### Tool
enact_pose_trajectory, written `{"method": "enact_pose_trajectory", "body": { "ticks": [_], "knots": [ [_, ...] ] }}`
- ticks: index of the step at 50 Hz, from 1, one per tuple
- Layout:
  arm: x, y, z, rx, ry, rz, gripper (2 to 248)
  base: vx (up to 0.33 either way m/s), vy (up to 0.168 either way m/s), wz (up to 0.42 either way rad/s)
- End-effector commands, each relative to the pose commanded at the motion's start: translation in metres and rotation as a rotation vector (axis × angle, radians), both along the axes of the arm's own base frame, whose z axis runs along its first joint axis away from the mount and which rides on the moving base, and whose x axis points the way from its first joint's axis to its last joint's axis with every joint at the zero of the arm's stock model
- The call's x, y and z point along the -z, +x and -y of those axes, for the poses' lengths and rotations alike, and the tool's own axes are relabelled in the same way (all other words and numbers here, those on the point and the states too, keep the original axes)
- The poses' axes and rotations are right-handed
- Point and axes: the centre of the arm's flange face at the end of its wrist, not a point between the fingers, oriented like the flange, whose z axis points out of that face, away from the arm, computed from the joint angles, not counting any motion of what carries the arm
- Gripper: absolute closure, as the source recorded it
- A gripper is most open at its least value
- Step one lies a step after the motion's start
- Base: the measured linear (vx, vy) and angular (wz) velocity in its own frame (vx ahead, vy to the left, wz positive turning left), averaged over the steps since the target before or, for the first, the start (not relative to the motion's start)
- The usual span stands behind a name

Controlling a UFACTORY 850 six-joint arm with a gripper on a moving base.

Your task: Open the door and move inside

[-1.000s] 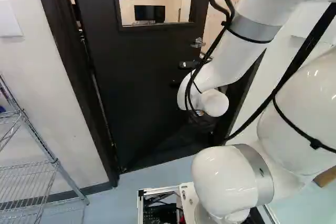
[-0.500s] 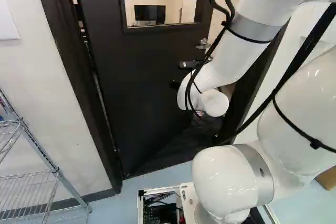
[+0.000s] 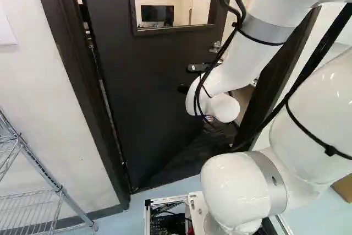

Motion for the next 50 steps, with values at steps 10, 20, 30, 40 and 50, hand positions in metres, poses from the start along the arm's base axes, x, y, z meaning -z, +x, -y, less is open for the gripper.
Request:
{"method": "enact_pose_trajectory", "body": {
  "ticks": [10,20,30,40,50],
  "knots": [
    [0.000,0.000,0.000,0.000,0.000,0.000,3,0.042,0.018,-0.007],
    [0.000,0.000,0.000,0.000,0.000,0.000,3,0.000,0.000,0.000],
    [0.000,0.000,0.000,0.000,0.000,0.000,3,0.000,0.000,0.000],
    [0.000,0.005,0.000,0.008,0.003,-0.001,3,0.000,0.000,0.000],
    [-0.001,0.012,-0.001,0.018,0.010,-0.002,3,0.000,0.000,0.000]
  ]
}}
